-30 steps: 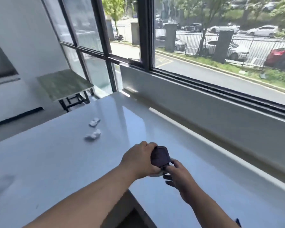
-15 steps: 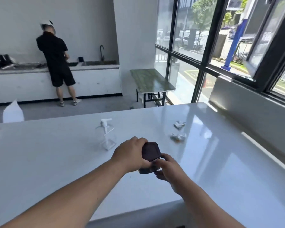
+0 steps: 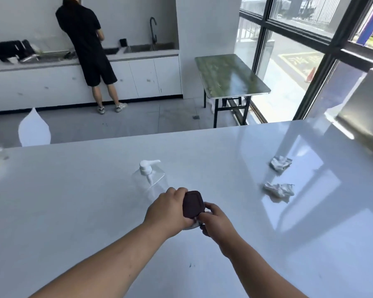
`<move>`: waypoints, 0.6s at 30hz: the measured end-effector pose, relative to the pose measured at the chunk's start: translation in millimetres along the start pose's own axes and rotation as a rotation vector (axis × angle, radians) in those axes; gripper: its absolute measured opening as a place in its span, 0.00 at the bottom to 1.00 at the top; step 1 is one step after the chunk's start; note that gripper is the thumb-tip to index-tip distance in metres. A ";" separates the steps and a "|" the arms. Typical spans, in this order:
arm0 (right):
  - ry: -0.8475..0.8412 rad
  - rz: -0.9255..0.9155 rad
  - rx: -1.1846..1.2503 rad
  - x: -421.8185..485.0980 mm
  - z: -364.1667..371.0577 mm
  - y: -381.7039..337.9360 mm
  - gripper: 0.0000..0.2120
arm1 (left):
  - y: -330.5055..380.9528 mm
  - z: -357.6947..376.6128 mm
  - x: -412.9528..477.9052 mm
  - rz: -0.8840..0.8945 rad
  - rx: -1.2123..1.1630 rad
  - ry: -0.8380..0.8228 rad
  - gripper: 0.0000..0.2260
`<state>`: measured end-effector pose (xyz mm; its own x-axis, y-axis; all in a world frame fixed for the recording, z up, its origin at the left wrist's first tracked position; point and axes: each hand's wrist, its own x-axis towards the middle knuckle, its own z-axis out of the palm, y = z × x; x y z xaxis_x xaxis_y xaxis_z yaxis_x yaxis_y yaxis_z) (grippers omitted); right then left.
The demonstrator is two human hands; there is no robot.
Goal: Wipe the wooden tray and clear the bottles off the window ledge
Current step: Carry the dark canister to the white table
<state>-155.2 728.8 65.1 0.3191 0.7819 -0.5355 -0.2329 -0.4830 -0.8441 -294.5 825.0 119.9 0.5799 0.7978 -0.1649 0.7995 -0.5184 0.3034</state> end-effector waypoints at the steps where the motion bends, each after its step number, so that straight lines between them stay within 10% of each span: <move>1: -0.005 0.020 -0.016 17.9 -4.7 1.9 0.26 | -1.3 9.5 15.7 -0.013 0.011 -0.012 0.37; 9: 0.048 0.024 -0.038 114.2 -16.9 18.9 0.18 | -19.3 66.1 117.6 -0.040 0.038 -0.027 0.40; 18: 0.297 -0.004 -0.416 106.8 -27.4 25.3 0.32 | -14.4 67.9 125.7 0.070 0.037 -0.129 0.41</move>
<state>-101.9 789.2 -14.3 0.5803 0.6678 -0.4662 0.1349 -0.6433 -0.7536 -222.5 911.9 31.1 0.6482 0.7140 -0.2648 0.7600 -0.5846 0.2839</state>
